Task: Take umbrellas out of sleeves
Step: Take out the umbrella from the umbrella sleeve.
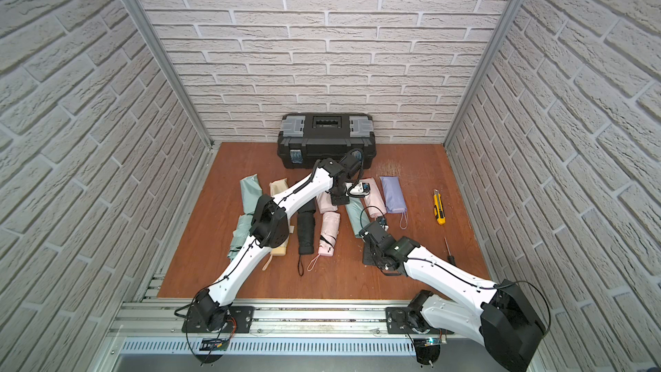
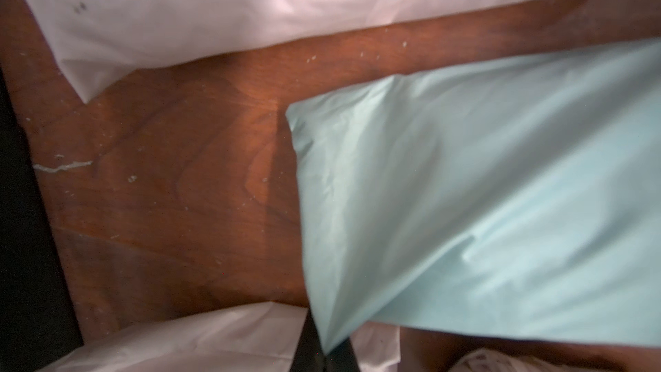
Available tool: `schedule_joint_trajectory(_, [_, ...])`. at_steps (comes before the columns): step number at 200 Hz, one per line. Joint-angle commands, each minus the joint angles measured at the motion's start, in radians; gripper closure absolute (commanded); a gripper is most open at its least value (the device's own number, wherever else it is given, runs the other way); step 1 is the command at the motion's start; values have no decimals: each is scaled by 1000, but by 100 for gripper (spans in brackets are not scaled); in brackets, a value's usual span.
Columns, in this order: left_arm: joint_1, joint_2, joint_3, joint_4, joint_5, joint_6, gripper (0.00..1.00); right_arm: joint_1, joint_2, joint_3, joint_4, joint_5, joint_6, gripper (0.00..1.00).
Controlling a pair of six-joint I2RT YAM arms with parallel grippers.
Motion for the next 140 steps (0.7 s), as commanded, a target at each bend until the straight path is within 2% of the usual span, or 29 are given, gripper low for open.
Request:
schedule_joint_trajectory(1, [47, -54, 20, 38, -113, -21, 100, 4, -27, 11, -160, 43, 1, 97])
schedule_joint_trajectory(140, [53, -61, 9, 42, -125, -27, 100, 3, -52, -5, -190, 70, 30, 97])
